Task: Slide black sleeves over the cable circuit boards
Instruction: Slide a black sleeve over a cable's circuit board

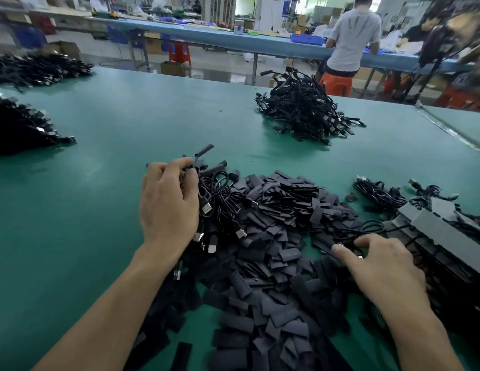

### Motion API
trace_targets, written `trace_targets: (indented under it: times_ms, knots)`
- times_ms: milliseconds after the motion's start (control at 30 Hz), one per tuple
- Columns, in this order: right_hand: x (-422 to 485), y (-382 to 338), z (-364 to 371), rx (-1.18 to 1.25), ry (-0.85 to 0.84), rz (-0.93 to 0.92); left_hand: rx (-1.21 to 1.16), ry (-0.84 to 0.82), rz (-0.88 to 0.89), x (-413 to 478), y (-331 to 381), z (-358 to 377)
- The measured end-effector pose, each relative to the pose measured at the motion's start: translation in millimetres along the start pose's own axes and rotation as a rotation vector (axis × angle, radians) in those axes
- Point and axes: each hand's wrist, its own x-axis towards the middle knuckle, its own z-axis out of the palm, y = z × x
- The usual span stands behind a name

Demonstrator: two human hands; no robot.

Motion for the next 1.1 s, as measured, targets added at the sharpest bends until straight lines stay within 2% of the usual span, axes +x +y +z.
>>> trace_targets:
  times_ms: [133,200,267,333,400,467,533,600,700,767,867,967,1100]
  knots:
    - [0.0,-1.1,0.6,0.01,-0.028,-0.026,-0.013,0.136,0.304,-20.7,10.9,-0.6]
    - [1.4,-1.4,2.3,0.062,0.0,-0.048,-0.026,0.149,0.482,-30.0,19.6,-0.6]
    - [2.5,-1.7,3.9,0.117,0.041,-0.061,-0.096,0.047,0.619,-40.3,28.8,-0.6]
    - [2.5,-1.9,4.4,0.176,0.112,-0.092,-0.18,-0.134,0.659,-53.1,36.6,0.0]
    - [1.1,-3.9,3.4,0.252,0.202,-0.171,-0.26,-0.284,0.608,-65.7,42.6,1.9]
    - [-2.8,-9.6,1.3,0.334,0.275,-0.277,-0.402,-0.433,0.474,-76.0,44.7,6.2]
    - [-6.7,-15.2,1.9,0.36,0.294,-0.324,-0.537,-0.585,0.303,-84.0,41.9,12.2]
    - [-6.3,-15.2,7.4,0.259,0.255,-0.291,-0.57,-0.68,0.173,-89.7,35.1,18.6]
    - [-4.5,-9.3,11.8,-0.015,0.145,-0.164,-0.57,-0.709,0.055,-92.2,26.5,25.5]
    - [-4.2,-7.1,11.1,0.006,0.119,-0.142,-0.59,-0.702,0.004,-91.1,24.7,27.7]
    - [-3.3,-7.3,10.8,0.064,0.167,-0.184,-0.602,-0.694,-0.034,-89.1,23.8,29.9]
    - [-1.9,-6.4,13.1,-0.013,0.184,-0.145,-0.591,-0.695,-0.036,-88.1,22.4,31.4]
    - [1.8,-2.7,13.9,-0.063,0.106,-0.084,-0.567,-0.695,-0.031,-88.0,21.5,33.7]
